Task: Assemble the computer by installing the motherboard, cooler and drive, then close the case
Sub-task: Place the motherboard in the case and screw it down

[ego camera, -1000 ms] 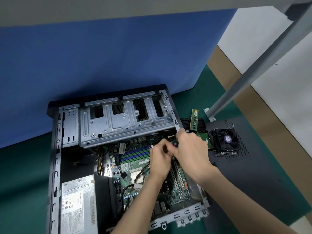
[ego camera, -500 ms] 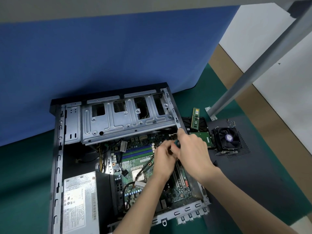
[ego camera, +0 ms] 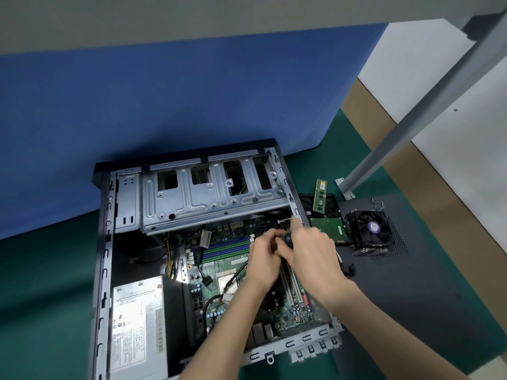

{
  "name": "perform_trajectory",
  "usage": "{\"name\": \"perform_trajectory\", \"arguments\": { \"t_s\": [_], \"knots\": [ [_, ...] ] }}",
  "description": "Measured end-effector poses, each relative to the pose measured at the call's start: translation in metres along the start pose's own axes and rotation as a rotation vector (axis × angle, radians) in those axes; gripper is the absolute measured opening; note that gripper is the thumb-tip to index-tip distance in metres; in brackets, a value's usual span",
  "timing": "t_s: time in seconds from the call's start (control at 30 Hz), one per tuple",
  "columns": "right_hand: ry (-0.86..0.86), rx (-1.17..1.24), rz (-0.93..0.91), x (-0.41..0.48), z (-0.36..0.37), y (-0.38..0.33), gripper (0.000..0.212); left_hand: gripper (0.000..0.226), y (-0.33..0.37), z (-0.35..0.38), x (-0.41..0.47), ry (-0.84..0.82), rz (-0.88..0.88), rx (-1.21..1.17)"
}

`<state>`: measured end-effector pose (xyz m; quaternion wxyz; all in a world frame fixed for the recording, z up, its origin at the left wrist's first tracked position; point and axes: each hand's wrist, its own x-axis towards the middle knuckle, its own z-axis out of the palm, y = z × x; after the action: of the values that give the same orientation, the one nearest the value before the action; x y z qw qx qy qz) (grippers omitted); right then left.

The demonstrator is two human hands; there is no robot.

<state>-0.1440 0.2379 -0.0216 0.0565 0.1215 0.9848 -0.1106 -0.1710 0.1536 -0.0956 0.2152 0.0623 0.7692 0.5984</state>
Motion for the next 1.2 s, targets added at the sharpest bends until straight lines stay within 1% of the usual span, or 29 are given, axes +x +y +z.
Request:
{"name": "perform_trajectory", "arguments": {
  "t_s": [0.13,0.27,0.33,0.43,0.5,0.63,0.67,0.73,0.8,0.83,0.9,0.97,1.03,1.13,1.2],
  "knots": [
    [0.082,0.138,0.058,-0.015,-0.008,0.003,0.027,0.045,-0.013,-0.007,-0.004,0.07,-0.096,0.012],
    [0.24,0.399,0.216,-0.029,-0.025,0.012,0.02,0.044,-0.019,-0.016,-0.009,0.103,-0.152,0.05],
    [0.298,0.668,0.328,-0.032,-0.037,0.02,0.013,0.04,-0.018,-0.019,-0.012,0.103,-0.177,0.053],
    [0.374,1.16,0.442,-0.031,-0.052,0.046,0.01,0.03,-0.015,-0.023,-0.02,0.077,-0.201,0.116],
    [0.364,1.356,0.502,-0.03,-0.057,0.069,0.005,0.025,-0.015,-0.025,-0.028,0.047,-0.223,0.185],
    [0.293,1.862,0.587,-0.034,-0.052,0.113,0.014,0.015,-0.014,-0.029,-0.048,-0.015,-0.263,0.43],
    [0.282,1.929,0.599,-0.036,-0.049,0.122,0.015,0.015,-0.013,-0.03,-0.052,-0.025,-0.255,0.486],
    [0.301,1.979,0.654,-0.038,-0.04,0.138,0.015,0.016,-0.009,-0.031,-0.061,-0.039,-0.238,0.566],
    [0.31,1.922,0.766,-0.041,-0.026,0.148,0.012,0.016,-0.004,-0.03,-0.068,-0.049,-0.227,0.642],
    [0.274,1.822,0.821,-0.043,-0.016,0.151,0.011,0.016,-0.002,-0.029,-0.071,-0.049,-0.225,0.679],
    [0.115,1.535,0.878,-0.051,0.005,0.154,0.009,0.017,0.002,-0.027,-0.076,-0.05,-0.221,0.738],
    [-0.069,1.273,0.863,-0.062,0.026,0.154,0.005,0.019,0.004,-0.024,-0.081,-0.068,-0.199,0.786],
    [-0.218,1.001,0.816,-0.074,0.044,0.153,0.007,0.021,0.006,-0.022,-0.083,-0.081,-0.188,0.823],
    [-0.326,0.607,0.673,-0.085,0.061,0.151,0.012,0.022,0.008,-0.023,-0.085,-0.089,-0.178,0.844],
    [-0.38,0.477,0.606,-0.09,0.068,0.148,0.017,0.021,0.009,-0.023,-0.085,-0.089,-0.17,0.839]
  ]
}}
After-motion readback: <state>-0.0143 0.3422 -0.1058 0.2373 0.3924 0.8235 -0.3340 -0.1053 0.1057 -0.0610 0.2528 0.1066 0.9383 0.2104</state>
